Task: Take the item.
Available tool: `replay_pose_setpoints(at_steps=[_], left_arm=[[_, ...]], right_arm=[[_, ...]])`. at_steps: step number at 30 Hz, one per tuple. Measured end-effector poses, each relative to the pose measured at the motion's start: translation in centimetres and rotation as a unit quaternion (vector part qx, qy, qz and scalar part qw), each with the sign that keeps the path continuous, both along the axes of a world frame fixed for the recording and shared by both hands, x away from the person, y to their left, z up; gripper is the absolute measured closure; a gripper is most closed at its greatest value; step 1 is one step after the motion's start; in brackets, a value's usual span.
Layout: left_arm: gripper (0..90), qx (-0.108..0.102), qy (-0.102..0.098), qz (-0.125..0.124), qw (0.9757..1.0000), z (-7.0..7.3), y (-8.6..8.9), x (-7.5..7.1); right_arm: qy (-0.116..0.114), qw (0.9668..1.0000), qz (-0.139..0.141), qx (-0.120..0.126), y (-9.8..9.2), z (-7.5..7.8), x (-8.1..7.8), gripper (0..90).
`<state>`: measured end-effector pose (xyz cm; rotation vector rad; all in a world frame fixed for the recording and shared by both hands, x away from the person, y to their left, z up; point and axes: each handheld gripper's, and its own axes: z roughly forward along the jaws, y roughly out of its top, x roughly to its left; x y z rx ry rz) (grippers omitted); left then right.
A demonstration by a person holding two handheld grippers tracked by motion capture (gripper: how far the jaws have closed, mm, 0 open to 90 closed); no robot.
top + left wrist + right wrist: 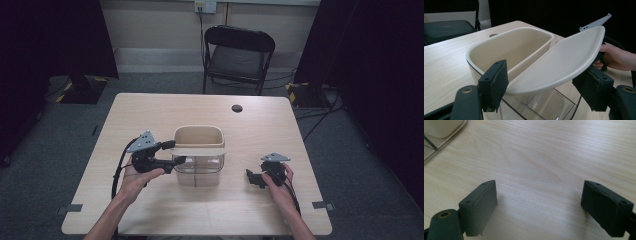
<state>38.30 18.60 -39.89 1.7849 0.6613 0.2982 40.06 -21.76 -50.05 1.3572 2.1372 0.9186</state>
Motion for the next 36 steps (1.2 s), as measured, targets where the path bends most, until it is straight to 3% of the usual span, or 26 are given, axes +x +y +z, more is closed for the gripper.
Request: replay_pose_setpoints(at_steps=[6,13,19,36], left_arm=[[30.5,0.014,-0.004,0.004,0.9999,0.05,-0.13,0.03],[34.1,0.004,0.013,-0.008,0.9999,-0.04,-0.05,0.36],[36.3,0.01,0.016,-0.011,0.9998,0.24,0.02,0.51],[42.9,0.003,0.023,-0.016,0.9996,0.72,0.06,0.85]], right_arm=[[0.0,1.0,0.0,0.0,0.0,0.0,0.0,12.9],[-0.001,1.0,0.0,0.0,-0.01,0.0,0.01,12.9],[0.0,1.0,0.0,0.0,0.0,0.0,0.01,12.9],[0.0,1.0,0.0,0.0,0.0,0.0,0.0,12.9]])
